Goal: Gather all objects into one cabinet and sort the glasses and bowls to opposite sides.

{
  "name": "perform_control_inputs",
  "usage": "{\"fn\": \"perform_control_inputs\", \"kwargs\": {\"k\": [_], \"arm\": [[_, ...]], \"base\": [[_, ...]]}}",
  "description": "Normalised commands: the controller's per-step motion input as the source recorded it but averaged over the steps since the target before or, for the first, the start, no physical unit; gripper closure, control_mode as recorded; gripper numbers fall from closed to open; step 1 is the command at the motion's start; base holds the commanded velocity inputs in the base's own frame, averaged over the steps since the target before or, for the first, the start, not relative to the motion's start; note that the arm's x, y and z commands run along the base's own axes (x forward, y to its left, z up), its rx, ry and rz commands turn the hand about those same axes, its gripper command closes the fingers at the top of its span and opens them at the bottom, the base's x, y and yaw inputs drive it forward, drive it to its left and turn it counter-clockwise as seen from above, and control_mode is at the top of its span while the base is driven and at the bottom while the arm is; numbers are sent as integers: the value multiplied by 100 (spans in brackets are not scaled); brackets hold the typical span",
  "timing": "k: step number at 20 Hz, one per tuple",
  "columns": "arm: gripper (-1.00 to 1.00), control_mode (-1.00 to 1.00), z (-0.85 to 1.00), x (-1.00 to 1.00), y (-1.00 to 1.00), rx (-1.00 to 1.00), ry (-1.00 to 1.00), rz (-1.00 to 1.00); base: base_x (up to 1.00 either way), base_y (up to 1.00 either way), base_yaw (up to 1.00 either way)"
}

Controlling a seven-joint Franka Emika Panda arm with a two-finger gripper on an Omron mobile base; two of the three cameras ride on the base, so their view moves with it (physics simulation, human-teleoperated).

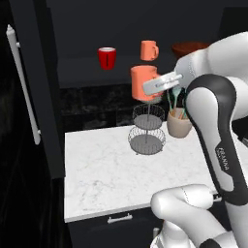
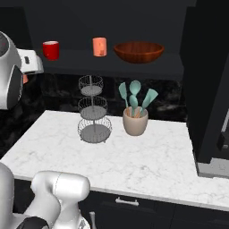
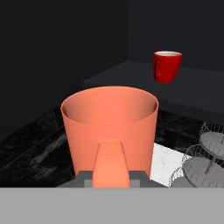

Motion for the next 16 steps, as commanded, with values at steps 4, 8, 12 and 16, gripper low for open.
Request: {"fn": "perform_control_inputs", "kwargs": {"k": [4,8,12,16], "arm": [[100,-100,1,68,46,0,0,0],[100,-100,0,74,27,0,-1,0],[100,-100,0,93,49,1,-1,0],[100,-100,0,63,51,2,1,2]], "base": [[0,0,0],[0,0,0],[0,0,0],[0,0,0]]}}
